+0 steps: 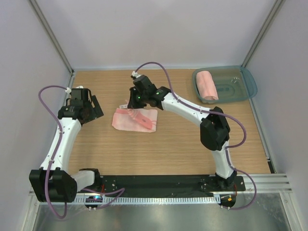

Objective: Roll the towels
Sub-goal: Fold the towel

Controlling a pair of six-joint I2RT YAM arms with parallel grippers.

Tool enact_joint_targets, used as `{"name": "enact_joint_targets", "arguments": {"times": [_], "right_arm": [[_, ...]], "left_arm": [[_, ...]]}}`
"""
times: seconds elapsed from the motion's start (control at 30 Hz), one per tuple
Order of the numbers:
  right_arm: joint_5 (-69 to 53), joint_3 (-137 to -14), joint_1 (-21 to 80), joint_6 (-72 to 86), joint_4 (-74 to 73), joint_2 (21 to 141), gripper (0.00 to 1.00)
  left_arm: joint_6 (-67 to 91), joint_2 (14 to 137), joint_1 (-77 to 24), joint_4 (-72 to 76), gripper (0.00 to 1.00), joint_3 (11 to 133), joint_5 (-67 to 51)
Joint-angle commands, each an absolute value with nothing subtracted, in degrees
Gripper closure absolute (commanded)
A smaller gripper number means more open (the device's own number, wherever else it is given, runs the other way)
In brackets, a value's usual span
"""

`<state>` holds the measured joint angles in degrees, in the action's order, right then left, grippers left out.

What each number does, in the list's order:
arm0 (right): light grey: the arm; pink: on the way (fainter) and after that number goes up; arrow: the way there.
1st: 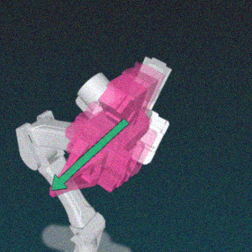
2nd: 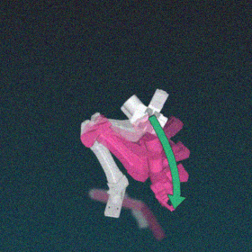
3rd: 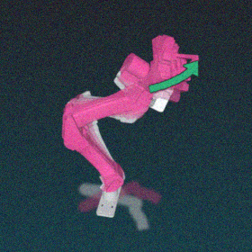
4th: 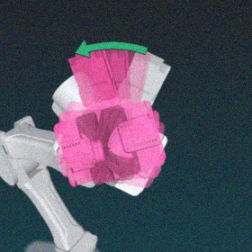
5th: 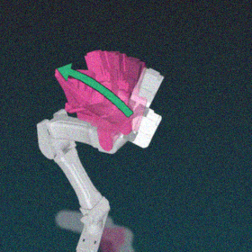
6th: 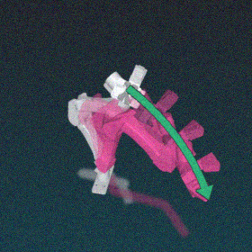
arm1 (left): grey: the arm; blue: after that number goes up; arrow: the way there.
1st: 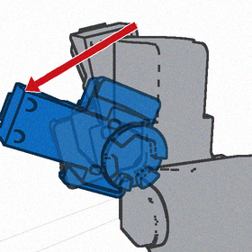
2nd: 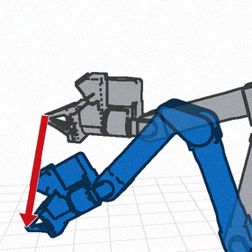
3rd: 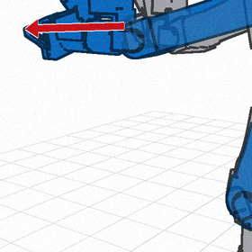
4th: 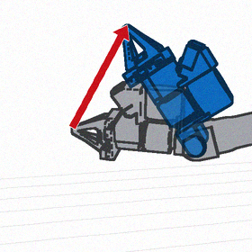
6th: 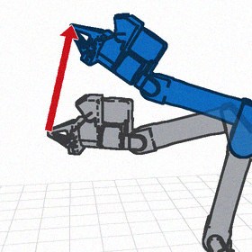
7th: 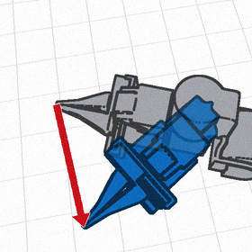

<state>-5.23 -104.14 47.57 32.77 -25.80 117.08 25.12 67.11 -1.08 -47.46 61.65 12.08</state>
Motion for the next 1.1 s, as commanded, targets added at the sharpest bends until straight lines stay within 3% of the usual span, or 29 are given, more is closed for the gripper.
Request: {"name": "enact_joint_targets", "arguments": {"times": [0.0, 0.43, 0.5, 0.53, 0.63, 0.7, 0.83, 1.07], "right_arm": [[-5.54, -109.15, 48.78, 34.01, -25.58, 119.00, 0.99], [-8.79, -115.14, 52.38, 35.16, -24.26, 129.37, 0.98], [-8.88, -114.79, 52.82, 35.24, -23.91, 131.21, 0.91], [-9.40, -114.35, 53.00, 35.51, -23.65, 131.74, 0.78], [-10.89, -112.24, 53.61, 35.95, -20.48, 133.50, 0.52], [-11.86, -111.89, 53.70, 36.30, -19.43, 134.03, 0.41], [-12.48, -111.71, 53.70, 36.30, -18.19, 132.55, 0.29], [-11.07, -106.71, 52.91, 35.59, -16.70, 123.16, 0.23]], "left_arm": [[25.31, 67.24, -0.53, -47.37, 0.16, 61.79, 12.92], [25.31, 67.41, -0.35, -47.46, 0.16, 61.79, 13.27], [25.31, 67.59, -0.35, -47.55, 0.16, 61.79, 13.18], [25.31, 67.59, -0.35, -47.55, 0.16, 61.79, 13.18], [25.31, 67.59, -0.35, -47.46, 0.16, 61.70, 13.18], [25.31, 67.68, -0.35, -47.55, 0.16, 61.70, 13.27], [25.31, 68.03, -0.35, -47.64, 0.16, 61.70, 13.54], [24.96, 68.29, -0.35, -47.37, 0.16, 61.61, 13.19]]}}
